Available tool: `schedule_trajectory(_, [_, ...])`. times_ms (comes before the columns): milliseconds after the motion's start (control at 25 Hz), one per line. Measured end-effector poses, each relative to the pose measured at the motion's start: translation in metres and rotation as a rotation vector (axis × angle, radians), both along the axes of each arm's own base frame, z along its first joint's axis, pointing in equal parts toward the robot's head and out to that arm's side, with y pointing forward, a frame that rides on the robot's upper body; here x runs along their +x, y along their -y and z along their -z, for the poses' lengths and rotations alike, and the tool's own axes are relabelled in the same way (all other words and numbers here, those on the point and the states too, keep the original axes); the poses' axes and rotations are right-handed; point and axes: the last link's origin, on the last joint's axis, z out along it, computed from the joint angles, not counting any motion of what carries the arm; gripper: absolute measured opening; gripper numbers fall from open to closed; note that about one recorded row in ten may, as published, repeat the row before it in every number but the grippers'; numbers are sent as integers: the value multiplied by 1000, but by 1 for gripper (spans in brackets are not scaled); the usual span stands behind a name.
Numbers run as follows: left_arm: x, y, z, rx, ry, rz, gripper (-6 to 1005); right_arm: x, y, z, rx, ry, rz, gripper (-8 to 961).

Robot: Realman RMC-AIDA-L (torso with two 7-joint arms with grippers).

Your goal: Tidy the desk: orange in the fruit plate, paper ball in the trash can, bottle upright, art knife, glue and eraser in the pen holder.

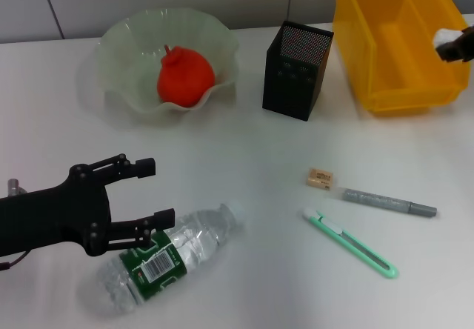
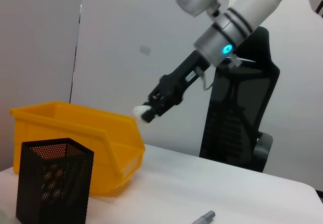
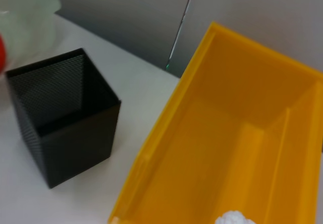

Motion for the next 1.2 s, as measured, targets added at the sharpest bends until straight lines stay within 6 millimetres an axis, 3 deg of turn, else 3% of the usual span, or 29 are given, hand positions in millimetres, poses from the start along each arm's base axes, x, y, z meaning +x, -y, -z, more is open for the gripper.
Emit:
schedule_trajectory(280, [1,0,0,-2,2,2,856,25,-28,24,34,37,-58,392])
schedule_trajectory(480, [0,0,0,-1,1,1,856,27,-33,25,55,41,-72,438])
schedule_trajectory(680, [1,-1,0,-1,1,1,856,25,-34,24,56,41,-75,484])
schedule_trajectory(920, [1,-1,0,-1,0,1,856,24,-32,24,46,41,-71,721])
schedule_trajectory(1200, [2,-3,-2,-3,-2,-1,855,11,-7,16,-66,20,-16,798])
